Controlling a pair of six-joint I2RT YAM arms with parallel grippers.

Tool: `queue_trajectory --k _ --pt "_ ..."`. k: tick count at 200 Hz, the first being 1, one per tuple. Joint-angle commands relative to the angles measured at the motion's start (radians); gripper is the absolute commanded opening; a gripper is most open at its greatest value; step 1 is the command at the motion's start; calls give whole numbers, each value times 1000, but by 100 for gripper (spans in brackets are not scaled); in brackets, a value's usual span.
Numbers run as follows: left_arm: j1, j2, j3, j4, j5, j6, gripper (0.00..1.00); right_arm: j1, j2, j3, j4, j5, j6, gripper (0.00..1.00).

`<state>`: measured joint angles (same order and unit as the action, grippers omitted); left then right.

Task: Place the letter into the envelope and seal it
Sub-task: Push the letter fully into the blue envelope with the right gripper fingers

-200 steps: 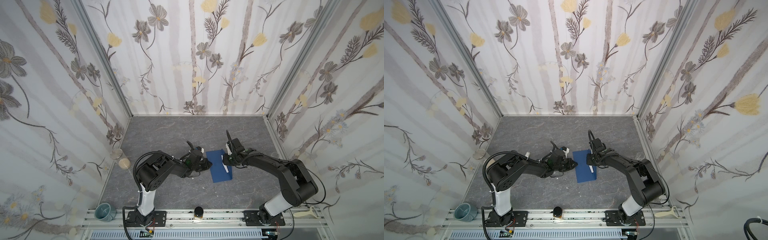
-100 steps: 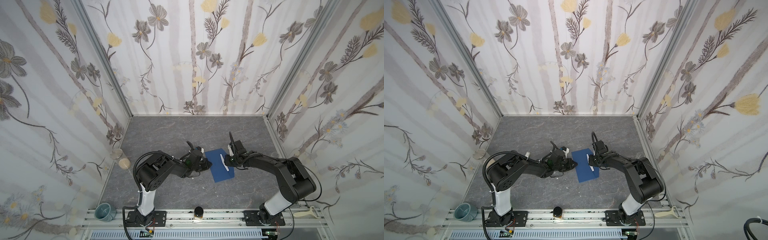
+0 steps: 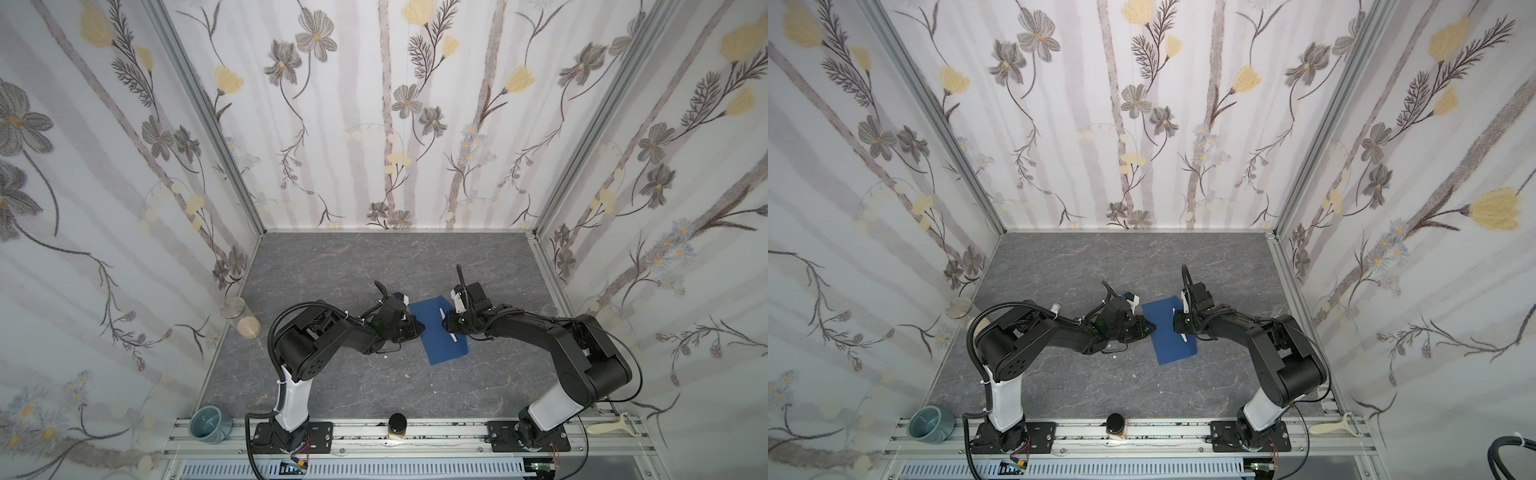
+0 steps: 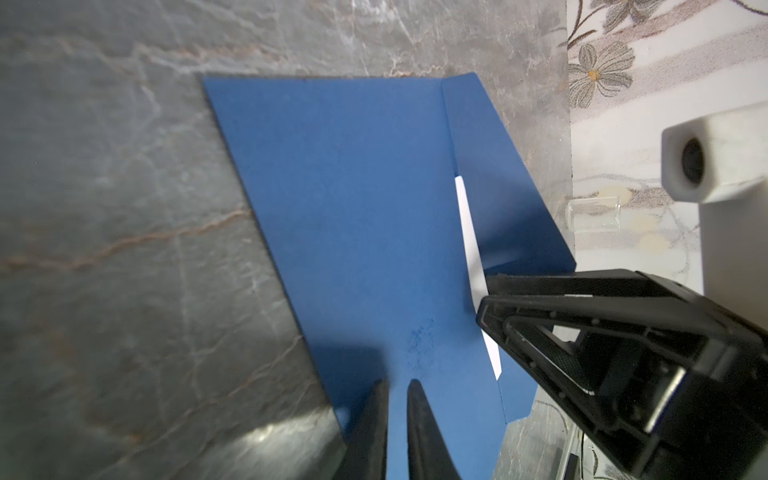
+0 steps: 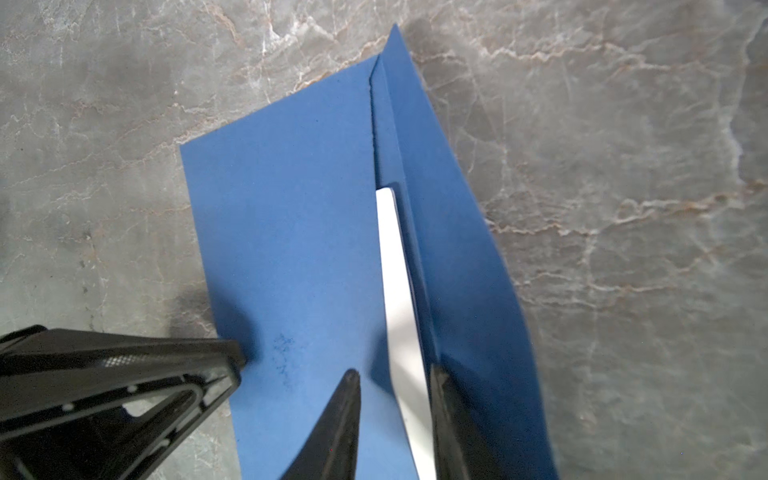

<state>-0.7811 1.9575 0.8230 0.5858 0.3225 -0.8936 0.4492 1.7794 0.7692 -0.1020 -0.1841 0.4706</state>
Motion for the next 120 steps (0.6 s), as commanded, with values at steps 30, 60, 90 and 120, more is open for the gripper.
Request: queue_trajectory --k 30,60,90,120 --pt "-4 20 5 -130 -19 2 15 25 6 7 -17 -56 23 31" --pt "-3 22 7 -130 -19 1 14 34 11 10 -16 -63 27 31" --pt "-2 3 7 -138 -26 11 15 31 8 8 -23 -39 32 31" --pt "9 -59 17 -263 -74 67 18 25 3 5 -30 -34 36 32"
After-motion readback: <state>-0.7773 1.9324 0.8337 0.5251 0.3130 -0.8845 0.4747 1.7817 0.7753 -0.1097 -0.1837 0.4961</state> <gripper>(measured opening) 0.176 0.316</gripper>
